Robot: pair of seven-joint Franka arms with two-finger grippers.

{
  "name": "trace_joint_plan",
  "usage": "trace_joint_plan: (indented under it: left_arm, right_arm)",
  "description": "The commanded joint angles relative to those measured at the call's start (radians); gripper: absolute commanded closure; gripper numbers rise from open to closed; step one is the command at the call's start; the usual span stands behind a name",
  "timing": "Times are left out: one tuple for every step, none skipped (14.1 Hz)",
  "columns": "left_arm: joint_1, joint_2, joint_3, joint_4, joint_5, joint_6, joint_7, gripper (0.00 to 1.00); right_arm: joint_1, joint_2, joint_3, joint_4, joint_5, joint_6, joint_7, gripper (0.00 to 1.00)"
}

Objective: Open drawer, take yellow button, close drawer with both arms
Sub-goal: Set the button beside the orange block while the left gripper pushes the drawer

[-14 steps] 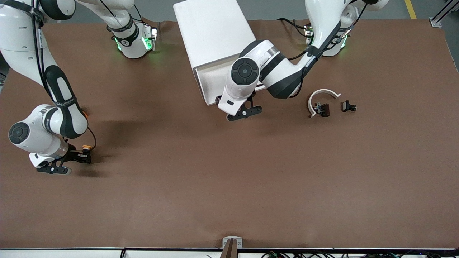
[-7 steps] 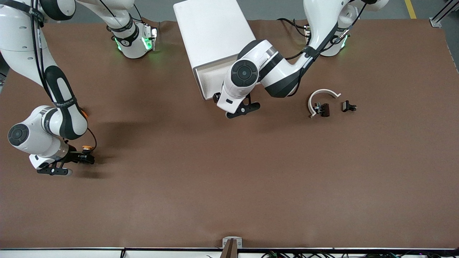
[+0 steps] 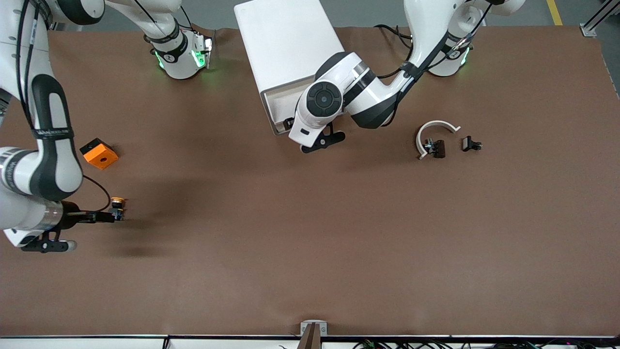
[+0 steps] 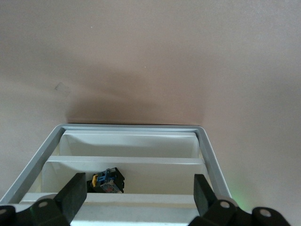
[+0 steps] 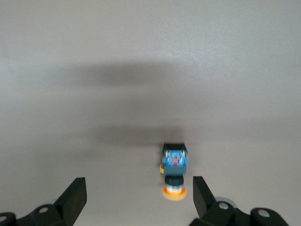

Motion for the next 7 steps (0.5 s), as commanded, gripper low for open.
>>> trace_joint_plan:
  left_arm:
    - [0.0, -0.008, -0.007, -0.012, -0.047, -0.002, -0.032, 0.0]
    - [0.0, -0.008, -0.007, -0.015, -0.067, -0.002, -0.032, 0.0]
    - [-0.001, -0.008, -0.009, -0.021, -0.078, -0.002, -0.032, 0.0]
    - [-0.001, -0.008, -0.01, -0.025, -0.092, -0.005, -0.032, 0.0]
    - [-0.001, -0.007, -0.018, -0.028, -0.103, -0.008, -0.032, 0.0]
    - [-0.001, -0.002, -0.022, -0.029, -0.106, -0.009, -0.032, 0.0]
    - [-0.001, -0.001, -0.022, -0.032, -0.107, -0.011, -0.032, 0.0]
  right_arm:
    - [0.009, -0.069, 0.001, 0.033, 0.008, -0.104, 0.037, 0.0]
    - [0.018, -0.104, 0.001, 0.035, 0.0, -0.147, 0.052, 0.0]
    - [0.035, -0.138, 0.0, 0.036, -0.004, -0.204, 0.066, 0.0]
    - [0.044, -0.156, -0.003, 0.039, -0.004, -0.247, 0.081, 0.0]
    - [0.046, -0.181, -0.002, 0.048, -0.006, -0.284, 0.097, 0.0]
    - [0.044, -0.193, -0.003, 0.067, -0.006, -0.307, 0.098, 0.0]
    - [0.043, -0.199, -0.005, 0.084, -0.001, -0.338, 0.098, 0.0]
